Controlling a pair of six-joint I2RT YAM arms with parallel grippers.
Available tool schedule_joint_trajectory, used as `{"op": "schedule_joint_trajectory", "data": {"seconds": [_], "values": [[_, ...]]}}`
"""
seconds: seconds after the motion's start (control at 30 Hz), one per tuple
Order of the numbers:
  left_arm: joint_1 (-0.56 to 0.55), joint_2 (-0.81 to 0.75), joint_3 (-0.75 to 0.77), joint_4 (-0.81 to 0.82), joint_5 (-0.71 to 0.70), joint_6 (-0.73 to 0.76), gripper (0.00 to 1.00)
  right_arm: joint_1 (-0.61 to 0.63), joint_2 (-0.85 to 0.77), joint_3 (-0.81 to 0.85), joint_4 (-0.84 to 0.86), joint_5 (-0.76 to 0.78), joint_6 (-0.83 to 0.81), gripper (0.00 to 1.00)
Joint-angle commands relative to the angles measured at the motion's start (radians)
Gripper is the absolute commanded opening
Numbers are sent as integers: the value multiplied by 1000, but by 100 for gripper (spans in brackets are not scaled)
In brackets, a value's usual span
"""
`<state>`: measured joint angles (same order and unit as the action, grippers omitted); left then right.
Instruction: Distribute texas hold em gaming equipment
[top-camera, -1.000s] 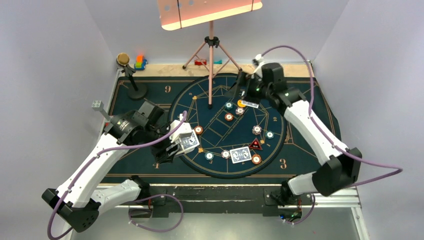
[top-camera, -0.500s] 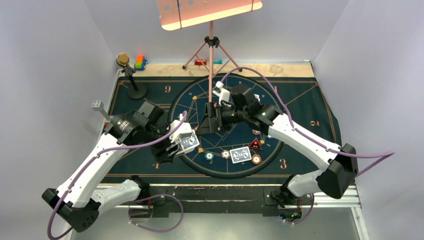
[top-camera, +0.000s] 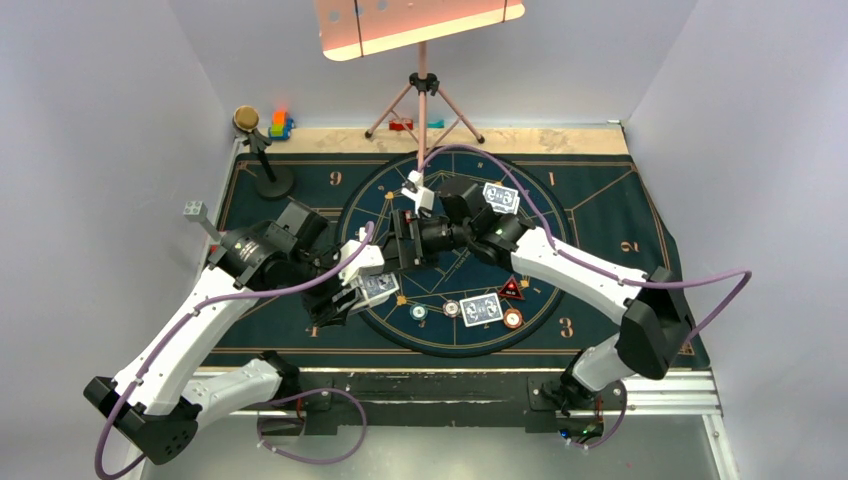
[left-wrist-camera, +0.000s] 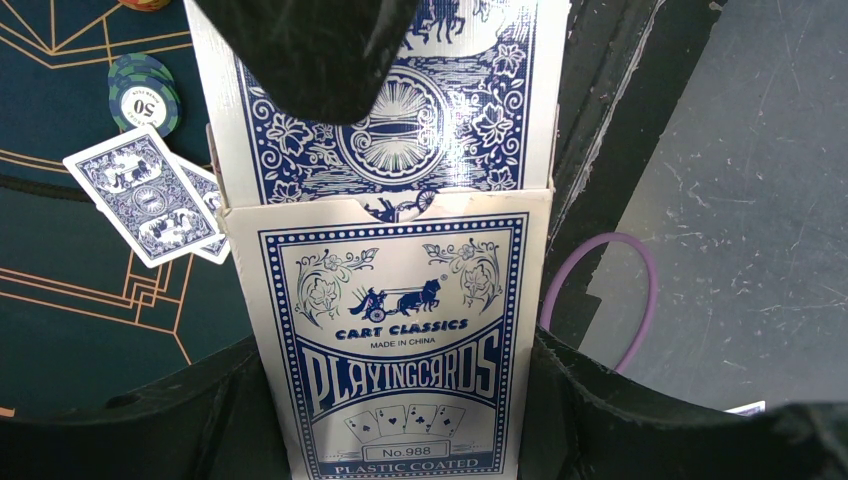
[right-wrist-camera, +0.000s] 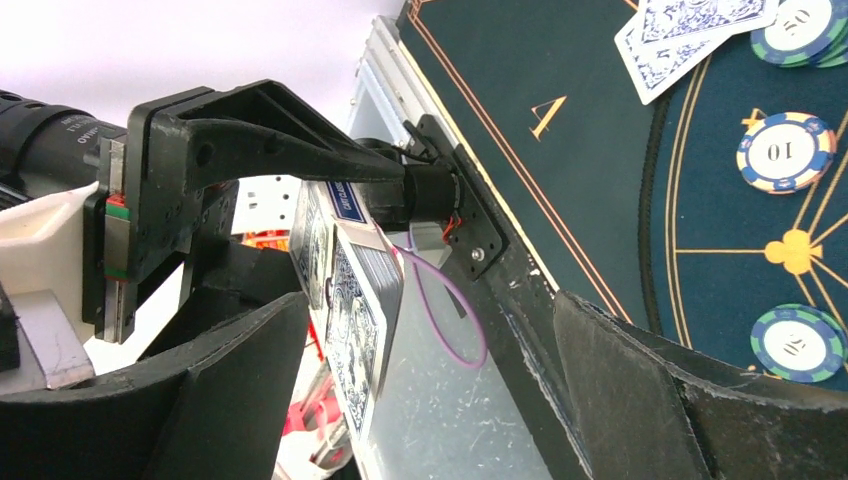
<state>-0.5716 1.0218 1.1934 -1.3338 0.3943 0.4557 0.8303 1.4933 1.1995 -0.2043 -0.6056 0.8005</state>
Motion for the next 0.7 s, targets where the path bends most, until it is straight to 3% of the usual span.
{"op": "schedule_joint_trajectory", "data": {"seconds": [0.0,0.13,0.67], "values": [[6,-4,44,7,26,8,0,9,3,-26,118,-62,46,95],[5,-2,46,8,25,8,0,9,4,-50,115,-65,48,83],[5,-6,51,0,25,6,0,-30,-65,-21,-55,6,-35,54]]}}
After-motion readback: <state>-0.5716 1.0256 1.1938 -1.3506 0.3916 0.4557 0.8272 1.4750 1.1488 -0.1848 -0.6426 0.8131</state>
